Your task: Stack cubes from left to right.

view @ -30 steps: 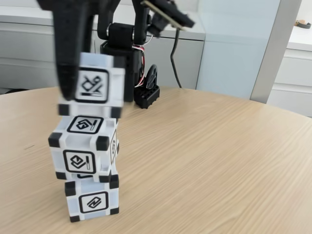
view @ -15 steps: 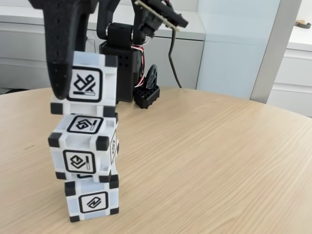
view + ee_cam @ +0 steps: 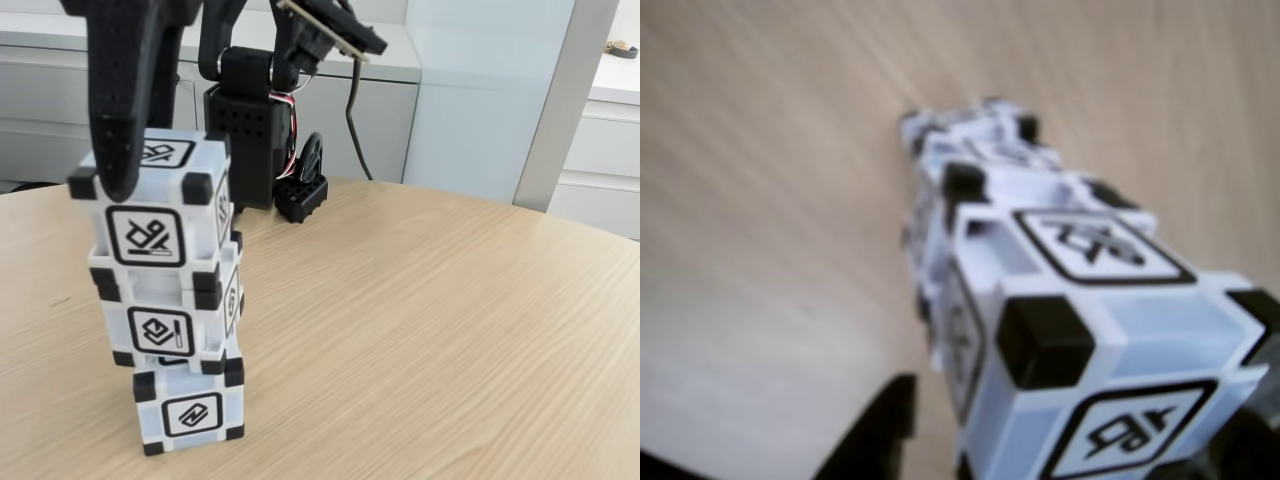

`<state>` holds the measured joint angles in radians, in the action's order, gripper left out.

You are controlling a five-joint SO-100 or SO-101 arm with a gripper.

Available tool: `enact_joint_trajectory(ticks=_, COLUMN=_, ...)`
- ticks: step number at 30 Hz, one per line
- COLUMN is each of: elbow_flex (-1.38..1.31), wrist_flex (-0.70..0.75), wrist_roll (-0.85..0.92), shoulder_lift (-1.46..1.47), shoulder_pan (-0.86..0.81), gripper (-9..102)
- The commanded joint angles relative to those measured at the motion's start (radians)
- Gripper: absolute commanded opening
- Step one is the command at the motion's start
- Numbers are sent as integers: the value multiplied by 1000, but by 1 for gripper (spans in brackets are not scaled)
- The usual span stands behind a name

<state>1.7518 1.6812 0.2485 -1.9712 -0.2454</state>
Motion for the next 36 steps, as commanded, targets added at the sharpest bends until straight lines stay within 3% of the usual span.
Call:
enact_joint_trajectory(ticks=1, elbow_flex=-44, wrist_flex=5, wrist_roll=-26, shoulder_lift=-20, shoulder_pan=3, gripper=31)
enact_joint_trajectory(ticks=7, elbow_flex=-51, wrist_flex=6, wrist_roll=-71, shoulder_lift=-26, shoulder_pan=21, gripper=31)
enact_joint_trajectory(ticks=19, elbow_flex=-35, wrist_flex=6, wrist_roll=-163, shoulder_lift=-124, shoulder_pan=250, gripper=31)
enact_joint_trajectory(ticks=20, elbow_flex=-32, wrist_flex=6, wrist_roll=-183, shoulder_lift=-129, shoulder_pan=273, gripper=27)
enact_joint_trajectory(ticks=23, elbow_flex=-32, wrist_flex=6, wrist_roll=-245, shoulder_lift=-127, shoulder_pan=354, gripper=0)
enact_joint_trajectory(ticks=36, elbow_flex=28, wrist_flex=-9, wrist_roll=-295, shoulder_lift=-18, shoulder_pan=442, gripper=0)
